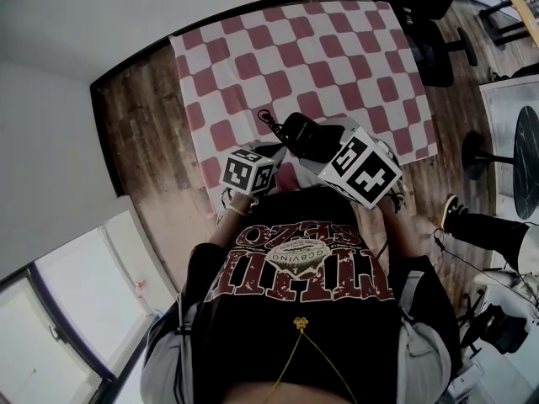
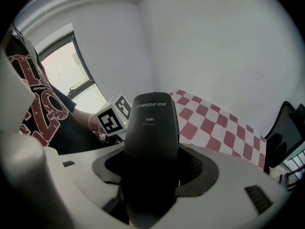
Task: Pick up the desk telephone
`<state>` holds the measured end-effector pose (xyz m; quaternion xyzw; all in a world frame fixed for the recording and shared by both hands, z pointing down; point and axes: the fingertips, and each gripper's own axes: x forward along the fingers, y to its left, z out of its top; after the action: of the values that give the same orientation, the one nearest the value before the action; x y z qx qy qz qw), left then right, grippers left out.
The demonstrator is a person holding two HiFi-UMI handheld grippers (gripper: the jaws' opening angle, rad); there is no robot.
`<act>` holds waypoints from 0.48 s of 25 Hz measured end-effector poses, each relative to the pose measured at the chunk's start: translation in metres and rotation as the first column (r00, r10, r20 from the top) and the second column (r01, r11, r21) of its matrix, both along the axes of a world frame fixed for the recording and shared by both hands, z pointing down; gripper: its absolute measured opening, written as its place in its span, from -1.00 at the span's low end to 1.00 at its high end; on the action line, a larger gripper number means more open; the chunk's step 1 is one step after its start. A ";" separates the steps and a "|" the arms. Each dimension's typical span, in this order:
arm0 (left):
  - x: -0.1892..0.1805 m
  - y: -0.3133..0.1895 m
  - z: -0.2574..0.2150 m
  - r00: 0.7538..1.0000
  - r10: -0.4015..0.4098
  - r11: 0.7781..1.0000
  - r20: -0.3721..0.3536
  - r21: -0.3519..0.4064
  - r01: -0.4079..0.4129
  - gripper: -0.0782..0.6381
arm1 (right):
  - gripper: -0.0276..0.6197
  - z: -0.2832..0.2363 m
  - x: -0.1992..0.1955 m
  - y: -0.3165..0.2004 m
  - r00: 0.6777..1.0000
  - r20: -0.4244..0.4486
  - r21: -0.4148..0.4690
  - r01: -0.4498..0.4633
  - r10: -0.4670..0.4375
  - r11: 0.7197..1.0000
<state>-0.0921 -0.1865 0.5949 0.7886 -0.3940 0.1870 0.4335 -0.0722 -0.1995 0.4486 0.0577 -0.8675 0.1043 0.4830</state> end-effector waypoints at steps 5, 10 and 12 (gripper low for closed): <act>0.000 0.000 0.000 1.000 0.000 1.000 -0.001 -0.003 0.000 -0.76 | -0.04 0.001 0.003 0.000 1.000 -0.002 -0.014 -0.007 0.007 1.000; 0.001 0.000 0.001 1.000 0.002 1.000 -0.004 -0.006 -0.002 -0.76 | -0.04 0.003 0.004 -0.003 1.000 -0.008 -0.002 -0.009 0.008 1.000; 0.001 0.000 0.002 1.000 0.003 1.000 -0.008 -0.010 -0.003 -0.76 | -0.04 0.004 0.004 -0.002 1.000 -0.010 -0.004 -0.009 0.009 1.000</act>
<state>-0.0911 -0.1863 0.5968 0.7877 -0.3903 0.1865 0.4387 -0.0679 -0.2020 0.4527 0.0612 -0.8644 0.1081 0.4872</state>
